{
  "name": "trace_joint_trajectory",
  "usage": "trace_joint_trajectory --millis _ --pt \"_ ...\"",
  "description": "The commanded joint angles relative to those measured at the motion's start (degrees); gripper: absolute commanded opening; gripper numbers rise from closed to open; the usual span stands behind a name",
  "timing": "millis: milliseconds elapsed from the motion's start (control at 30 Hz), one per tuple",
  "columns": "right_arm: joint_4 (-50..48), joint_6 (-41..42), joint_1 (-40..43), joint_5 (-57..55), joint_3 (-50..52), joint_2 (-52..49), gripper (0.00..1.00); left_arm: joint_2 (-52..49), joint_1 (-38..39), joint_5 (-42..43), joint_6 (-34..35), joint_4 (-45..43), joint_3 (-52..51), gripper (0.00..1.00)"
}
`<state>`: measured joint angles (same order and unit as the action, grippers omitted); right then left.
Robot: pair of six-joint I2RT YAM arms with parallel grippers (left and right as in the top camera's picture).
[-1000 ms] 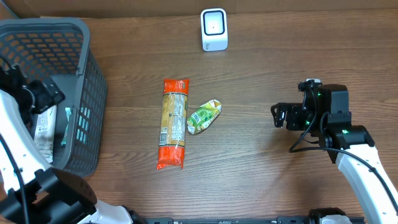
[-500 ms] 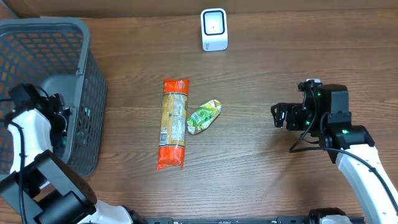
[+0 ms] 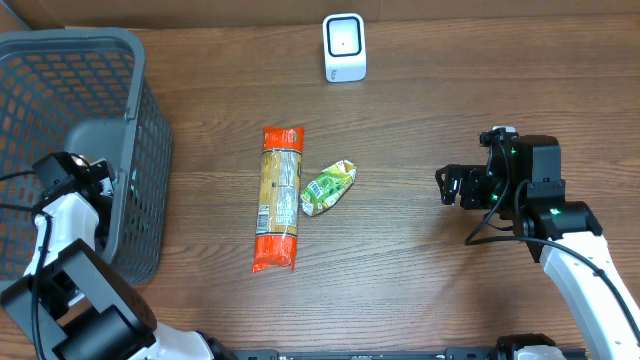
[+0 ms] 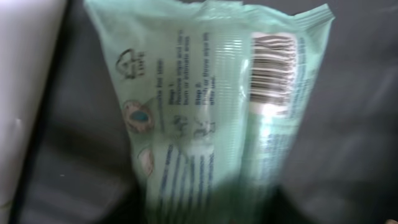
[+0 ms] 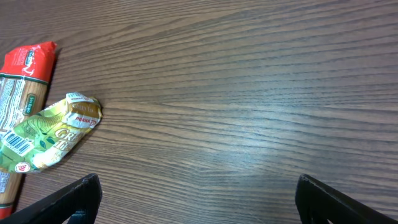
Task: Scan the item barcode
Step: 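Reach the left gripper into the basket and grasp the mint-green wipes pack, then carry the wipes pack out and drop it right of the pouch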
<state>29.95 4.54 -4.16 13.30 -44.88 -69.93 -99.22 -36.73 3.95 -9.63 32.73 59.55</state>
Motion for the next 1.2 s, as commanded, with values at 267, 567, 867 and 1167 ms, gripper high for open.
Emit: trace_joint_trajectory --millis 267,567,867,1167 --pt "-0.52 0.31 0.04 0.31 -0.94 -0.17 1.00 0.46 0.55 0.57 6.05 9.66 10.14 0.04" --pt "-0.83 0.31 0.04 0.31 -0.94 -0.17 1.00 0.46 1.53 3.48 9.01 37.64 49.57 0.04" --pt "-1.09 0.31 0.04 0.31 -0.94 -0.17 1.00 0.52 11.82 22.34 9.01 53.79 74.82 0.04" --pt "-1.11 0.31 0.04 0.31 -0.94 -0.17 1.00 -0.55 37.70 23.80 11.17 53.00 60.37 0.04"
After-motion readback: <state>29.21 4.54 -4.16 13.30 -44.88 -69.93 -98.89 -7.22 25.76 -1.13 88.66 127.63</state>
